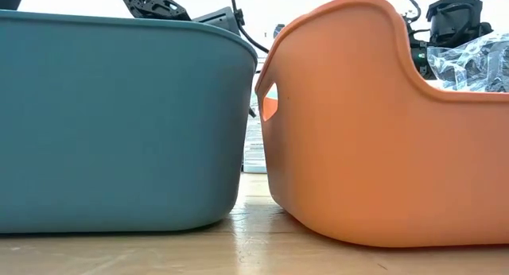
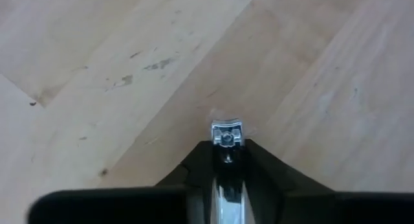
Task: Pick & Place Travel size toiletries
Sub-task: Put the silver nail cutter into the green bin
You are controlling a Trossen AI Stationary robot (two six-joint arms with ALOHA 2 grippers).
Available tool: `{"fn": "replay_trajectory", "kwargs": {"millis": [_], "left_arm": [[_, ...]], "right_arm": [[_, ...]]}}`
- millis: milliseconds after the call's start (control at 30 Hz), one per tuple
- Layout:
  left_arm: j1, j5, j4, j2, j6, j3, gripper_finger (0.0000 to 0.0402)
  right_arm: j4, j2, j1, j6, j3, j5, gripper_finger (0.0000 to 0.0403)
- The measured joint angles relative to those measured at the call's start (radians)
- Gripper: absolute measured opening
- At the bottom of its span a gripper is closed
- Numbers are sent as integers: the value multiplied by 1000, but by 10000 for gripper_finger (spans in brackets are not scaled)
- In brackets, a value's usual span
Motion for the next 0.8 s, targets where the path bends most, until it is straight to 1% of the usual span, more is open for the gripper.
{"fn": "replay_trajectory", "kwargs": {"millis": [100, 233, 300, 467, 633, 733, 800], "left_arm": [[0, 5, -1, -16, 28, 0, 31], [0, 27, -20, -67, 63, -7, 29], [-7, 36, -34, -115, 74, -10, 30], [-40, 58, -5, -242, 149, -5, 39], [-130, 138, 33, -350, 225, -4, 36], [-199, 198, 73, -380, 246, -4, 41], [-247, 220, 105, -384, 250, -4, 44]], "right_arm": [[0, 0, 0, 0, 0, 0, 251], [-4, 0, 0, 0, 0, 0, 251], [-3, 0, 0, 0, 0, 0, 251], [-4, 0, 0, 0, 0, 0, 251], [-3, 0, 0, 0, 0, 0, 251], [-3, 0, 0, 0, 0, 0, 251], [-4, 0, 0, 0, 0, 0, 251]]}}
